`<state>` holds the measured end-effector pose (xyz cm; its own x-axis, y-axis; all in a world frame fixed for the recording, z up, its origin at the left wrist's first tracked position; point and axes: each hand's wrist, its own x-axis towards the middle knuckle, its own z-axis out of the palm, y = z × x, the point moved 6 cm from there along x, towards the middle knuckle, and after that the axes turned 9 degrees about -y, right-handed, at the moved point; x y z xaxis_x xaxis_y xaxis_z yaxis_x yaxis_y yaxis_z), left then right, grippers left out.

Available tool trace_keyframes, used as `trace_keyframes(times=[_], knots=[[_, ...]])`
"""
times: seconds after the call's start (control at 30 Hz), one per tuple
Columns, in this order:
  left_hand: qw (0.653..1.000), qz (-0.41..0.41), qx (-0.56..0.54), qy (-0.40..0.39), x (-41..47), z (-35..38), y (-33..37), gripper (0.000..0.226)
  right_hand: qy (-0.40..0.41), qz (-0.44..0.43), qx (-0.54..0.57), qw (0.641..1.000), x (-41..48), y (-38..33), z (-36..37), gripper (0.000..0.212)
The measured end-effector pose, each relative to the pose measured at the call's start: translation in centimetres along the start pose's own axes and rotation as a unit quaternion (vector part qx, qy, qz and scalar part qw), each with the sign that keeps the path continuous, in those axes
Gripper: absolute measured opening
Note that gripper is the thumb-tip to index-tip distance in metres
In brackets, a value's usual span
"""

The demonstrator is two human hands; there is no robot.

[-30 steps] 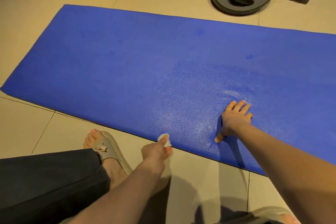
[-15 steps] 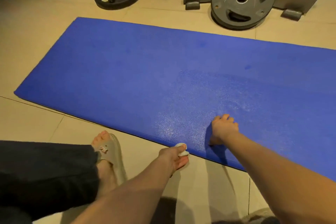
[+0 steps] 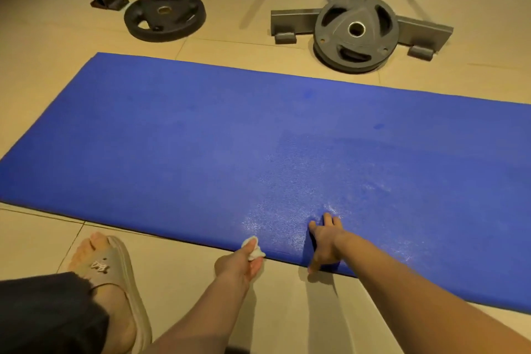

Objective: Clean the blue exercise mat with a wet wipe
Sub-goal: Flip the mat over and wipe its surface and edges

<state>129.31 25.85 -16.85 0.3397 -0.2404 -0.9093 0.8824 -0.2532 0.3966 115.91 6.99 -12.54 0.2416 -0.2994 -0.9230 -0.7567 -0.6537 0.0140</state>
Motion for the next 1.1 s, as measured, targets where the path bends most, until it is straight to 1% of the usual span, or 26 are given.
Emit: trace_keyframes(times=[0.03,0.1,0.13,0.17,0.23,0.3,0.33,0.4,0.53,0.6,0.67,0.73,0.83,0.9,0.97,1.1], knots=[[1.000,0.010,-0.002,0.027,0.0,-1.3,1.0,0.032,0.003,0.009,-0.005,1.000,0.2,-0.2,0.6,0.128],[0.997,0.027,0.010,0.076,0.3,-3.6,2.7,0.035,0.015,0.023,0.004,1.000,0.4,-0.4,1.1,0.128],[0.995,0.033,0.024,0.089,0.3,-4.1,3.2,0.035,0.018,0.026,0.014,0.999,0.4,-0.6,1.0,0.127],[0.996,0.033,0.032,0.082,0.3,-4.0,3.3,0.033,0.018,0.026,0.022,0.999,0.4,-0.7,0.8,0.127],[0.999,0.001,0.041,0.028,0.3,-2.1,1.6,0.026,0.013,0.031,0.031,0.999,0.2,-1.0,0.8,0.126],[0.996,-0.043,0.071,-0.031,0.0,0.4,-1.2,0.028,0.014,0.037,0.042,0.998,0.1,-1.1,1.2,0.122],[0.994,-0.051,0.079,-0.049,-0.3,1.2,-2.2,0.030,0.021,0.041,0.049,0.998,0.0,-1.2,1.4,0.120],[0.994,-0.048,0.086,-0.056,0.1,1.5,-2.2,0.031,0.038,0.047,0.060,0.996,-0.3,-1.1,1.7,0.118],[0.998,-0.009,0.062,-0.016,1.8,-1.7,2.5,0.032,0.046,0.047,0.078,0.995,-0.6,-1.0,2.3,0.122],[0.999,0.021,0.032,0.035,2.0,-3.8,4.6,0.033,0.052,0.048,0.089,0.994,-0.5,-1.3,2.3,0.122],[0.993,0.052,0.029,0.102,1.3,-5.8,6.0,0.037,0.056,0.052,0.104,0.992,-0.4,-1.6,2.1,0.120],[0.989,0.068,0.042,0.126,0.5,-6.8,7.0,0.035,0.062,0.061,0.121,0.989,-0.4,-1.8,2.0,0.117],[0.988,0.072,0.091,0.099,-0.3,-6.4,8.0,0.033,0.086,0.086,0.141,0.982,-0.6,-2.6,1.9,0.106],[0.985,0.056,0.143,0.076,-0.6,-5.5,7.7,0.032,0.126,0.104,0.169,0.972,-0.7,-4.1,1.8,0.093],[0.979,0.052,0.192,0.054,-0.6,-4.7,7.3,0.031,0.160,0.103,0.198,0.961,-0.8,-6.1,1.9,0.084],[0.966,0.030,0.257,-0.001,0.0,-4.2,6.6,0.030,0.167,0.088,0.179,0.965,-0.8,-8.4,2.9,0.089]])
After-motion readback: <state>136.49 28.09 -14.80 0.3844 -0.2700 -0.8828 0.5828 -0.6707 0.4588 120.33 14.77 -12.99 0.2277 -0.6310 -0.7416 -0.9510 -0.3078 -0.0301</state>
